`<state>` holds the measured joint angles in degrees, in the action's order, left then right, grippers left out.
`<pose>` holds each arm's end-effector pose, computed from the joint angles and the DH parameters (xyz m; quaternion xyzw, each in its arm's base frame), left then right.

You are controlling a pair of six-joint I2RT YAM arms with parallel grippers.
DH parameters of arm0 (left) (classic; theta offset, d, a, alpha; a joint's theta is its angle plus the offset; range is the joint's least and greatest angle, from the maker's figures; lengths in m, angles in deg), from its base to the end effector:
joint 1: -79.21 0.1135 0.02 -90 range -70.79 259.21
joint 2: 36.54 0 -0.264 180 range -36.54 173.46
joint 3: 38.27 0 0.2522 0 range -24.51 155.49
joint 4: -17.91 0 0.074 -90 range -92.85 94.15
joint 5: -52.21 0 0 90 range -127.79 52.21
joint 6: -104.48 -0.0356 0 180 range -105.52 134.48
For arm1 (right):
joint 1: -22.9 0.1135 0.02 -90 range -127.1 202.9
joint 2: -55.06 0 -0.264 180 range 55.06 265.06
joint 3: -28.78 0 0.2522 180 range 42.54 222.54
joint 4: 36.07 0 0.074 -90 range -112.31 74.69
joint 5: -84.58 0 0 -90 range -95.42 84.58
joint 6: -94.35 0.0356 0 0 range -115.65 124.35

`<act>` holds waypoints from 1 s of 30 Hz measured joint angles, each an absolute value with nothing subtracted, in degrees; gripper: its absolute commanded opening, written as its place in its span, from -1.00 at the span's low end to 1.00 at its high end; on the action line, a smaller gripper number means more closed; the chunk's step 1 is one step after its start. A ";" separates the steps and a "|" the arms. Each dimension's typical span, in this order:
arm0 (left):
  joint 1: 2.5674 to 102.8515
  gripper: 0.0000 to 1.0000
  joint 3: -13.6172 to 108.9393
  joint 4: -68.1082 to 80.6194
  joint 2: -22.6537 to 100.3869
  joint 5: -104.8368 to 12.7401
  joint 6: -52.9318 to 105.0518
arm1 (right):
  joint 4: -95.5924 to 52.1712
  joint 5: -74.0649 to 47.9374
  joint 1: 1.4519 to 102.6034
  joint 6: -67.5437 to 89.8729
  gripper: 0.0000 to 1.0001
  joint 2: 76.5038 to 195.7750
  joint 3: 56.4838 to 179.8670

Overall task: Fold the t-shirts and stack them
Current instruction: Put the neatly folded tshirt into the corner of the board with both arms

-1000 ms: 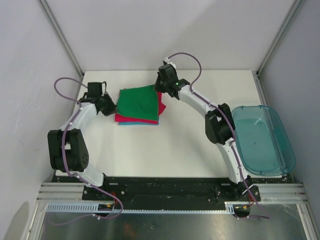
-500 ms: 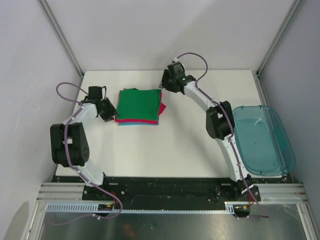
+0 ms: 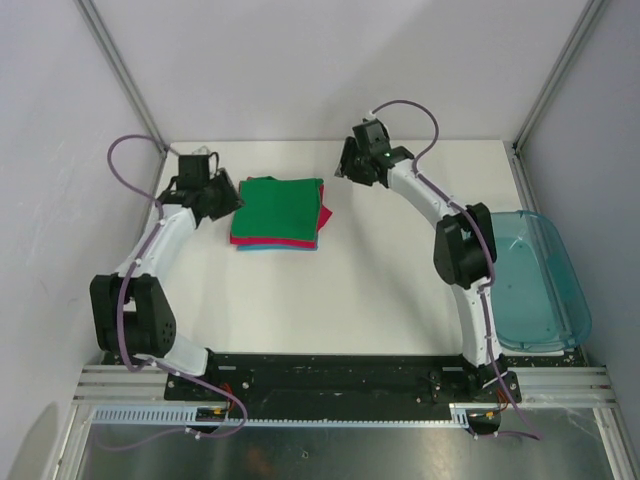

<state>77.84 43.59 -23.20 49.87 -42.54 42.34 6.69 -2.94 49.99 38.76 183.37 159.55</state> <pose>0.3312 -0.0109 0.2787 -0.1968 0.9042 -0.1323 0.3551 0.4629 0.2351 0.2606 0.0670 0.9048 0.1979 0.3711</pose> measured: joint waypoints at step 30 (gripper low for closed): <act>39.53 -0.01 62.30 -23.49 78.11 -26.00 62.73 | 4.87 -1.83 41.58 38.79 0.11 153.97 120.84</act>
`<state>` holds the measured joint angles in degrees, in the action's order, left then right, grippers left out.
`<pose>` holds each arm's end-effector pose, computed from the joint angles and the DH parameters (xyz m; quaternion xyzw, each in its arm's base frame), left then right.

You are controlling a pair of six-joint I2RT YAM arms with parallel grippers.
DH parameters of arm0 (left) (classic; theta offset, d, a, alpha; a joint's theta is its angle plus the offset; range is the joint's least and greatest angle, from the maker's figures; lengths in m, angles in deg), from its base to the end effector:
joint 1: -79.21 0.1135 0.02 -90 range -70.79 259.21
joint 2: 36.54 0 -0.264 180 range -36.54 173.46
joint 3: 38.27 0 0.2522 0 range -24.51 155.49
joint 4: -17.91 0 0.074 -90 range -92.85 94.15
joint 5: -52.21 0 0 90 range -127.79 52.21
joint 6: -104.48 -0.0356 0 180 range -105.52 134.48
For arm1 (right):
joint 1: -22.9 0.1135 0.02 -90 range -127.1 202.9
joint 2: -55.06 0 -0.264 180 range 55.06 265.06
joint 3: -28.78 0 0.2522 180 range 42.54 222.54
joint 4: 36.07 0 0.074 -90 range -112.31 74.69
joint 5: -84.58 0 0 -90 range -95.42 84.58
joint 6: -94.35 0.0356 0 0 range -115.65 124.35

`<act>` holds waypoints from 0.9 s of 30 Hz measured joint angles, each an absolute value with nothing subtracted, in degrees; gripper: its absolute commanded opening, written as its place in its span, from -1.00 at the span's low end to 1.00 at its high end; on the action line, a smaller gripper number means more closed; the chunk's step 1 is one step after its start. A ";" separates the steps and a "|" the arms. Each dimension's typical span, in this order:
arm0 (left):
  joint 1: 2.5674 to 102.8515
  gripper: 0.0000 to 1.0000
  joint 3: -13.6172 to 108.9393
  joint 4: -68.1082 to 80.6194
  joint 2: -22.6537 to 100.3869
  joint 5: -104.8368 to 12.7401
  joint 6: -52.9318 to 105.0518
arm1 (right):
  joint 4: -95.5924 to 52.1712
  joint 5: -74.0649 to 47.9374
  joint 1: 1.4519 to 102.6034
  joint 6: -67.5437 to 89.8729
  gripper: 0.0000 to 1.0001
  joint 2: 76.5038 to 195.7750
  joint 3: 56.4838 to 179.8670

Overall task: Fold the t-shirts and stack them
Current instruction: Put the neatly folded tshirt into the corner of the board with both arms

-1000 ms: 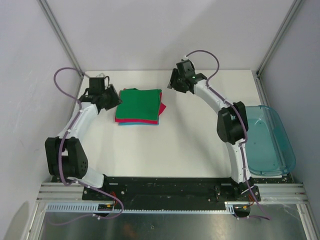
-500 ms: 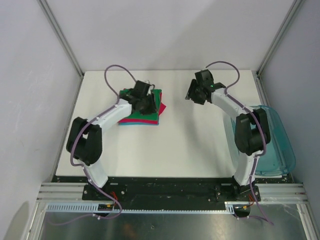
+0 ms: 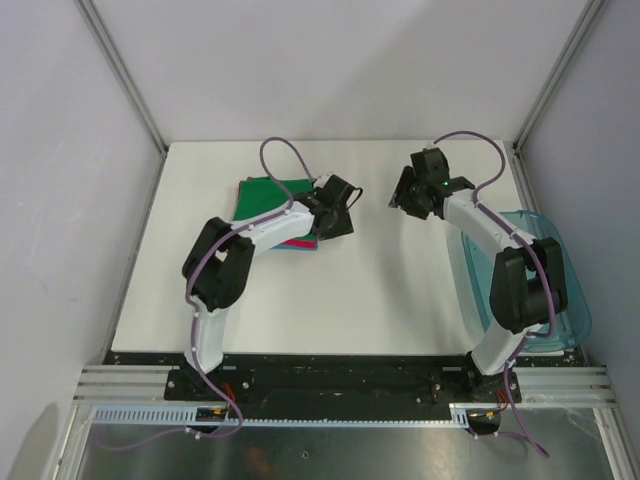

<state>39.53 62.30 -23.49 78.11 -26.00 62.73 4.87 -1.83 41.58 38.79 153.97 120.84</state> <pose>0.3405 -0.2731 0.2024 -0.1014 0.9450 -0.1343 0.2805 0.3653 0.1212 0.2631 0.1390 0.9221 0.1348 0.3350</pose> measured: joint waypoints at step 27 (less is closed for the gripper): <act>53.56 -0.05 72.09 -25.63 89.72 -32.68 44.92 | 4.81 -3.18 38.23 38.17 0.11 150.39 117.35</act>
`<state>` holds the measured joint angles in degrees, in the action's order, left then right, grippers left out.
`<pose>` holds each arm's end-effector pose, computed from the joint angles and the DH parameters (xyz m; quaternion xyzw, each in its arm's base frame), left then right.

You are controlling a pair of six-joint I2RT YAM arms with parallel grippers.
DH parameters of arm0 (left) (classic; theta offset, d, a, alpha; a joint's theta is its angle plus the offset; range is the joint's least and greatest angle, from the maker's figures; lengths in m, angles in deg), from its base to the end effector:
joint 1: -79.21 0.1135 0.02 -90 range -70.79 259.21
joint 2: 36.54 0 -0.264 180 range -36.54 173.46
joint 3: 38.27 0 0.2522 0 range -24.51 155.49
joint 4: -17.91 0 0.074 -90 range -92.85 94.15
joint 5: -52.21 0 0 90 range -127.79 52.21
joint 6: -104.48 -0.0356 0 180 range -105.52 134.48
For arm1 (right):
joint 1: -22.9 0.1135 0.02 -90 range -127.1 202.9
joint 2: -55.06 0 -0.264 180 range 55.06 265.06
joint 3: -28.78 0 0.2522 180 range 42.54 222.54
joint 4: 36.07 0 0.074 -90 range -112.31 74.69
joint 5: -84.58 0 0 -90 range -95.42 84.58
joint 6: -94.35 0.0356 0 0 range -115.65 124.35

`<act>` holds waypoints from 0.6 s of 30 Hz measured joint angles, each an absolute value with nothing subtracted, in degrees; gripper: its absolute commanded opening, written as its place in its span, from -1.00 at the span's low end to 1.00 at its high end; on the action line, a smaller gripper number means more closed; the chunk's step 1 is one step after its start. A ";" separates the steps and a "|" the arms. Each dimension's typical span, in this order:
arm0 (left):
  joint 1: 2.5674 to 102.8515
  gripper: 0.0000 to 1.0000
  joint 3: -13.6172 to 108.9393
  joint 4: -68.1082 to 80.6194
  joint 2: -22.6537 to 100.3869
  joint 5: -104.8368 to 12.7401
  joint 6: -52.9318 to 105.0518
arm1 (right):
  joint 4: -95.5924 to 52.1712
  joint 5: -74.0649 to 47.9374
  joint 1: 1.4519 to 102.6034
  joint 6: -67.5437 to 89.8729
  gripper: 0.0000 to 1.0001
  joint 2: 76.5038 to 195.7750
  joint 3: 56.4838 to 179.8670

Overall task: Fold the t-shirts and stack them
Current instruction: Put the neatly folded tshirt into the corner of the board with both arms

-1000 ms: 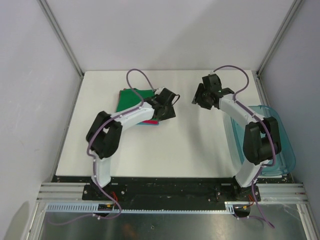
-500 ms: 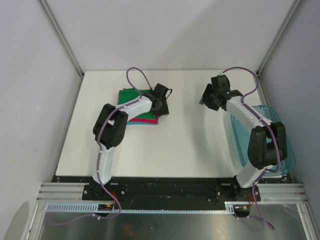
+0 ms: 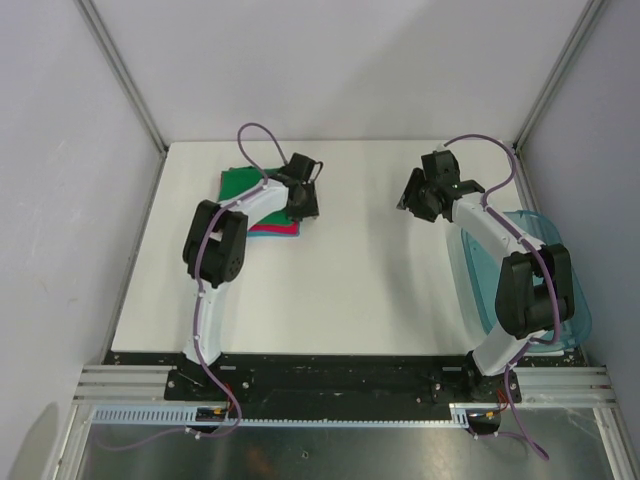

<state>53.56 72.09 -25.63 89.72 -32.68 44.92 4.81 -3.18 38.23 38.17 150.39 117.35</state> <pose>0.4290 -0.2025 0.1630 -0.0520 0.9624 -0.0858 0.2526 0.3560 0.0962 0.2657 0.1567 0.9190 0.1337 0.3361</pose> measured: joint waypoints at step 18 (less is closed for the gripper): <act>69.27 -0.04 87.56 -31.38 98.66 -35.02 35.69 | 3.43 -4.45 37.27 37.69 0.10 151.96 117.35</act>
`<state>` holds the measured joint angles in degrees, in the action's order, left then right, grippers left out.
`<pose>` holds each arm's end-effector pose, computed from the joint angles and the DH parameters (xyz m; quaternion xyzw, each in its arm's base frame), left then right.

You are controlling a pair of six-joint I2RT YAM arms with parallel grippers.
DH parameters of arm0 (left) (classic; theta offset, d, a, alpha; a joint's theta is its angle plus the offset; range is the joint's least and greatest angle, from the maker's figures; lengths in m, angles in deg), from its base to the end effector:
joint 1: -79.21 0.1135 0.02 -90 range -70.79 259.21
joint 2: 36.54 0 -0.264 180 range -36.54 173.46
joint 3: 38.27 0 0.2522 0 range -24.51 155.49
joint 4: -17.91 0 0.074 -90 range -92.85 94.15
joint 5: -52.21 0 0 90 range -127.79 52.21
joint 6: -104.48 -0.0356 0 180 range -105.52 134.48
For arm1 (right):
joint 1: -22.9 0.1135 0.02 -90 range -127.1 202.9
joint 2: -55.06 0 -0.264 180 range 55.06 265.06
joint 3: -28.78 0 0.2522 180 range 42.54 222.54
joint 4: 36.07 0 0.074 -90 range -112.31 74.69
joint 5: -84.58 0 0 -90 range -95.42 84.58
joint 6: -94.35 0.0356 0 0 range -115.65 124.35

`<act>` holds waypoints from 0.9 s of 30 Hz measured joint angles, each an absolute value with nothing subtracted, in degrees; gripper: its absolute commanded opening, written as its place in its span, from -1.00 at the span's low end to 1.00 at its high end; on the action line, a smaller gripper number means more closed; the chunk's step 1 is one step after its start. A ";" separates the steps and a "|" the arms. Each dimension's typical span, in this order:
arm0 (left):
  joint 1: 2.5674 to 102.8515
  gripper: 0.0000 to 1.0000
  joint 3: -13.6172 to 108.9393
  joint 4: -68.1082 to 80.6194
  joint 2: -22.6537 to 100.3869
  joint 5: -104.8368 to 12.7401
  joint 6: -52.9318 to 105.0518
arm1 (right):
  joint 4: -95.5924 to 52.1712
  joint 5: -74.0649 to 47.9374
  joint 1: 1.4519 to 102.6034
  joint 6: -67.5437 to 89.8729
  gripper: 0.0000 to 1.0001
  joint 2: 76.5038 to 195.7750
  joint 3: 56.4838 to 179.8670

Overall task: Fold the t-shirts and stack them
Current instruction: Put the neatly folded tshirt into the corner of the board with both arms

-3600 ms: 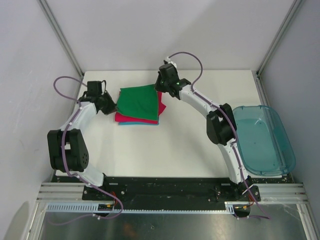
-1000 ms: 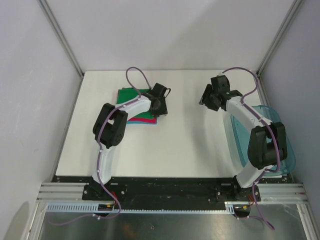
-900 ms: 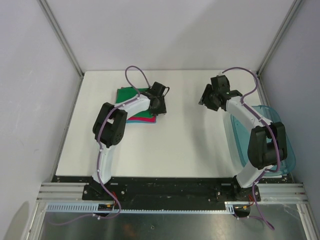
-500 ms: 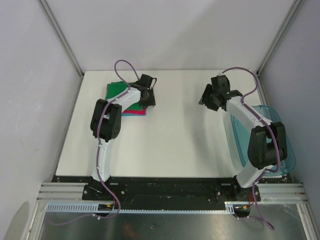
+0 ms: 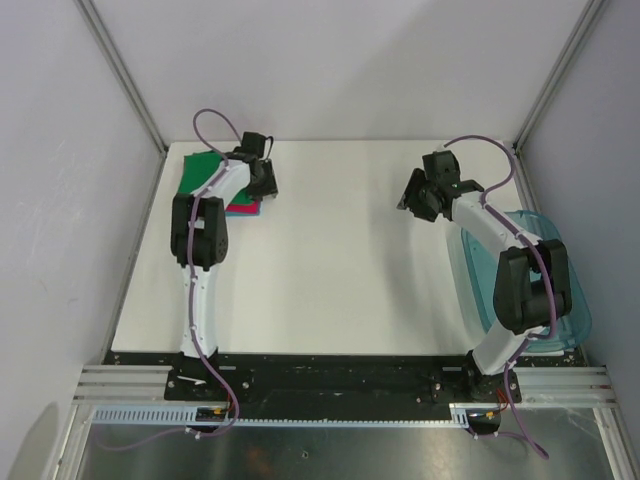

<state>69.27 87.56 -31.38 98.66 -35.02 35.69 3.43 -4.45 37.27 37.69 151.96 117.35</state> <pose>0.5057 -0.0869 0.1649 -0.1010 0.9573 -0.0501 0.2664 0.3633 0.0924 0.2578 0.1568 0.9198 0.1383 0.3322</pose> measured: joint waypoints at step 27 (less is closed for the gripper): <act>62.35 0.26 75.39 -33.78 87.75 -38.58 30.40 | 3.87 -4.36 37.99 37.71 0.12 151.55 117.19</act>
<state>62.35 75.39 -33.78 87.75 -38.58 30.40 3.87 -4.36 37.99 37.71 151.55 117.19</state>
